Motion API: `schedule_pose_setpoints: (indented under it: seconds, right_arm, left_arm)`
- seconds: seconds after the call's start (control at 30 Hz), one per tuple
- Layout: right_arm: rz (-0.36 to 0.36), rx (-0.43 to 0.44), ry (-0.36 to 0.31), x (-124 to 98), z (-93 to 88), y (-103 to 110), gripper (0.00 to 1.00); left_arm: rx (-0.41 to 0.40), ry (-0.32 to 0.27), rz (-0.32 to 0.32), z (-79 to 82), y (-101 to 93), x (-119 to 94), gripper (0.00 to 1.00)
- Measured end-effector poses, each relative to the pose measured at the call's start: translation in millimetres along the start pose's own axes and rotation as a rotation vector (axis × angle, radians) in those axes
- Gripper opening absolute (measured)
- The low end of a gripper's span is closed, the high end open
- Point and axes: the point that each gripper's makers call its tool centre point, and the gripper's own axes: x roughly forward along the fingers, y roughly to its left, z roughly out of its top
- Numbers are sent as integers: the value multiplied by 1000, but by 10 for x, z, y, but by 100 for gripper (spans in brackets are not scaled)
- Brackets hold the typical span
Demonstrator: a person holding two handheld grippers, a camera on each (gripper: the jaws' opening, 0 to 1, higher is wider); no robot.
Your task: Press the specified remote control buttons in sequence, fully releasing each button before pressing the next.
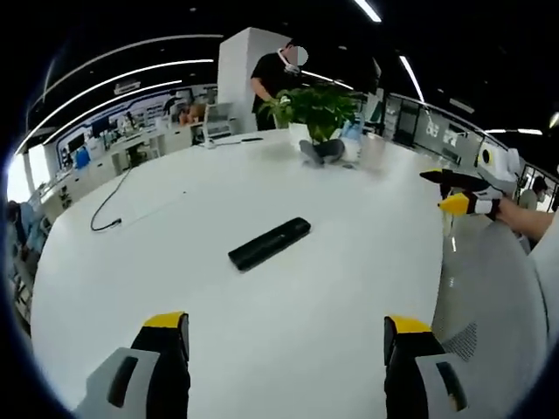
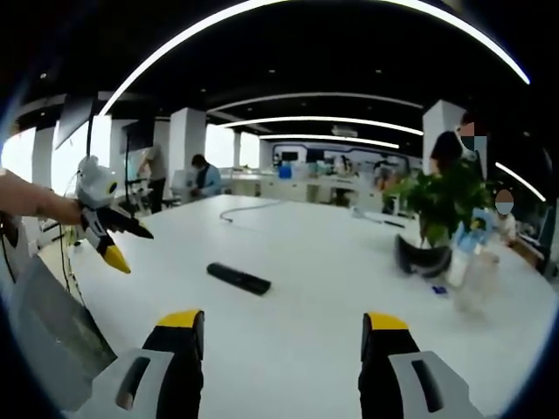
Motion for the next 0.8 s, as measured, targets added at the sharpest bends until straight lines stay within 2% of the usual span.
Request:
schedule_pose_setpoints:
  seconds: [0.1,0.4,0.5,0.57,0.7,0.8]
  right_arm:
    - [-1,-1,1,-1,1,-5,72]
    - [12,-2,10,5,-9,15,68]
    - [14,-2,14,3,-16,21,67]
    - [16,-1,18,4,-21,23,67]
    - [17,-1,21,5,-27,23,66]
    - [15,1,25,3,-35,17,66]
  left_arm:
    - [36,21,-12,31,30,58,96]
    - [64,57,-46,160,184,241,95]
    - [88,64,-44,205,241,291,91]
    - [77,59,-74,254,241,340,89]
    - [87,62,-88,343,285,444,82]
    - [117,84,-105,379,298,529,79]
